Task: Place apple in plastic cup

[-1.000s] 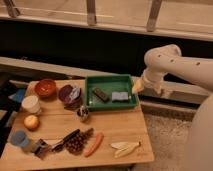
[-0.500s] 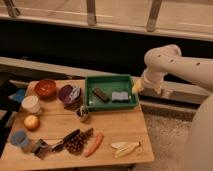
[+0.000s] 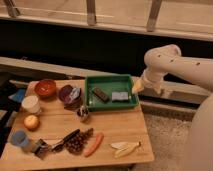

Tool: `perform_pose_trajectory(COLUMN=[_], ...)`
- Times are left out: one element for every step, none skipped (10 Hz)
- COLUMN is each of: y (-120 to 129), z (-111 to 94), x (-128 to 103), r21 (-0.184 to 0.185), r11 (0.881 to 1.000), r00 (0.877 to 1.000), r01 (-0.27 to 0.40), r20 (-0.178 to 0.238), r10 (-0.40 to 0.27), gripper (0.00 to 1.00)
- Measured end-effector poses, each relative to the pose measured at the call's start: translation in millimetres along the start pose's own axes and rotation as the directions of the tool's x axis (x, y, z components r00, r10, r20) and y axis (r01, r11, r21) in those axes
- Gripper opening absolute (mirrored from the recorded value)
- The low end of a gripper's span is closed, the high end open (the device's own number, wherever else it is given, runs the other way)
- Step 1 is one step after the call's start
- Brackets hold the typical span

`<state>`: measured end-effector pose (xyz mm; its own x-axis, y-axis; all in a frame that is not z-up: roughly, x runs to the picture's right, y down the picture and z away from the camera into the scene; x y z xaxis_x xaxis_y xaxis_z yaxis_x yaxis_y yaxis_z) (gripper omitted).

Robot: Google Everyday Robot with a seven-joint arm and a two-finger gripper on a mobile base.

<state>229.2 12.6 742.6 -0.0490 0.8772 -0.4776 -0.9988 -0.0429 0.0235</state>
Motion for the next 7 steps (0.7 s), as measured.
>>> perform_pose_trajectory(y=[0, 0, 0, 4, 12, 32, 54], z=[0, 0, -1, -3, -4, -6, -7], x=[0, 0, -1, -4, -7, -10, -12], r21=[0.0, 0.001, 0.011, 0.022, 0.024, 0.024, 0.017], r11=[1.0, 1.0, 1.0, 0.999, 0.998, 0.995, 0.99], r00=[1.0, 1.0, 1.0, 0.999, 0.998, 0.995, 0.99], r01=[0.0, 0.001, 0.01, 0.033, 0.054, 0.099, 0.14], r20=[0.0, 0.0, 0.004, 0.007, 0.01, 0.014, 0.018], r10=[0.0, -0.001, -0.01, -0.033, -0.054, -0.099, -0.14], gripper=[0.78, 0.78, 0.78, 0.78, 0.78, 0.78, 0.78])
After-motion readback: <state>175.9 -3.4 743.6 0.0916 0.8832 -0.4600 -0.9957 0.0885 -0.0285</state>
